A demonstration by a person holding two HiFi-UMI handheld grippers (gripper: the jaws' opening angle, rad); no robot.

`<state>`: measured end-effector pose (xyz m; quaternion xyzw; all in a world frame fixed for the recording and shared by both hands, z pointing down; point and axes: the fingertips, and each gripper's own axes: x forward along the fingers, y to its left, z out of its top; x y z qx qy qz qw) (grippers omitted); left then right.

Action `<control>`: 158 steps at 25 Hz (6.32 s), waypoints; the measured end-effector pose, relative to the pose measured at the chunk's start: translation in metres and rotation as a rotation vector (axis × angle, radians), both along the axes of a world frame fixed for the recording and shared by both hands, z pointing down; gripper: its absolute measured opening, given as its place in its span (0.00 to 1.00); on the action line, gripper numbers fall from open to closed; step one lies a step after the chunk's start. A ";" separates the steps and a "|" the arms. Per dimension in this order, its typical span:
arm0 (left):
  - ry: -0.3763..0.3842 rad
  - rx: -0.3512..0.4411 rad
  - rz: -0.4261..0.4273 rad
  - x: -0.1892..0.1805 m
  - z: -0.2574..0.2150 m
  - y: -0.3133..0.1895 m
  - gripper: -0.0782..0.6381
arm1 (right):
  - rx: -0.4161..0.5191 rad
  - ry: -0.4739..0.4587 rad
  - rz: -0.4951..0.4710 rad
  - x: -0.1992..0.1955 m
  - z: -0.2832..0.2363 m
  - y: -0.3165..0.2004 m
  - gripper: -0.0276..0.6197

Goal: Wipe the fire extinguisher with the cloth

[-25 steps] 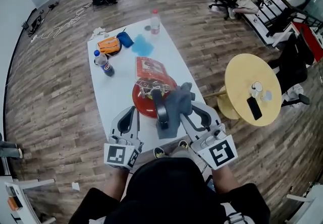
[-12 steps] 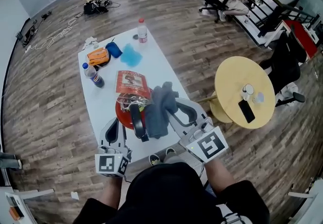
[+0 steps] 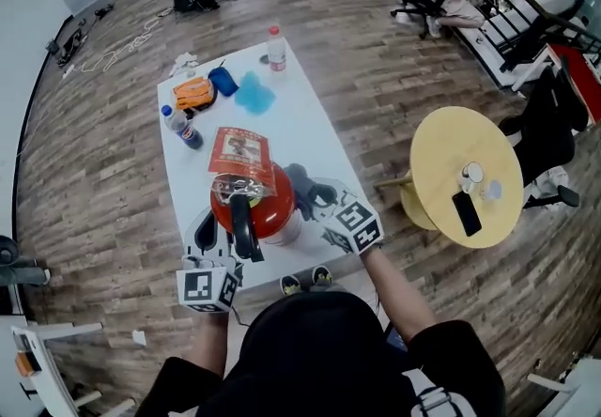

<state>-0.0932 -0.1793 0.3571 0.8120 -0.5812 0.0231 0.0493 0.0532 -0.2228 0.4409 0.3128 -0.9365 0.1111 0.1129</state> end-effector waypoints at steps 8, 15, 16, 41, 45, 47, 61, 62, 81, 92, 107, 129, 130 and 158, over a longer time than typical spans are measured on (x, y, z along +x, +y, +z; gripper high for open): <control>-0.008 -0.040 -0.007 -0.002 0.005 -0.007 0.14 | 0.459 -0.207 -0.105 -0.002 -0.180 0.010 0.18; -0.008 -0.073 0.011 -0.001 0.006 -0.010 0.14 | 0.508 0.087 -0.281 -0.023 -0.140 -0.018 0.18; -0.010 -0.073 0.015 0.000 0.006 -0.010 0.14 | 0.498 0.128 -0.290 -0.025 -0.118 -0.021 0.18; -0.039 -0.117 -0.001 -0.001 0.015 -0.002 0.14 | 0.352 0.146 -0.091 0.008 -0.040 0.053 0.18; -0.028 -0.119 -0.009 -0.001 0.015 0.000 0.14 | 0.370 0.111 -0.107 0.007 -0.058 0.047 0.18; -0.029 -0.120 -0.012 -0.002 0.015 0.000 0.14 | 0.272 0.118 -0.145 0.006 -0.018 0.041 0.18; -0.052 -0.116 -0.008 0.001 0.015 0.008 0.14 | 0.284 -0.068 -0.028 0.003 -0.064 0.076 0.18; -0.054 -0.117 -0.010 0.001 0.014 0.008 0.14 | 0.350 -0.073 -0.020 0.004 -0.094 0.074 0.18; -0.036 -0.091 0.003 -0.003 0.005 0.008 0.14 | 0.961 0.150 -0.123 -0.030 -0.252 0.098 0.18; -0.014 -0.073 0.000 -0.008 0.005 0.002 0.14 | 0.984 0.046 -0.294 -0.052 -0.268 0.155 0.18; 0.004 -0.084 0.010 -0.009 0.009 0.007 0.14 | 0.681 0.006 -0.180 -0.062 -0.257 0.004 0.18; 0.013 -0.156 -0.016 -0.007 0.016 0.010 0.14 | 0.503 0.050 -0.751 -0.111 -0.151 -0.065 0.18; 0.018 -0.158 -0.025 -0.007 0.017 0.008 0.14 | 0.490 0.054 -0.769 -0.112 -0.134 -0.066 0.18; 0.000 -0.233 -0.098 -0.006 0.059 0.010 0.14 | 0.022 0.417 -0.797 -0.044 0.201 -0.023 0.17</control>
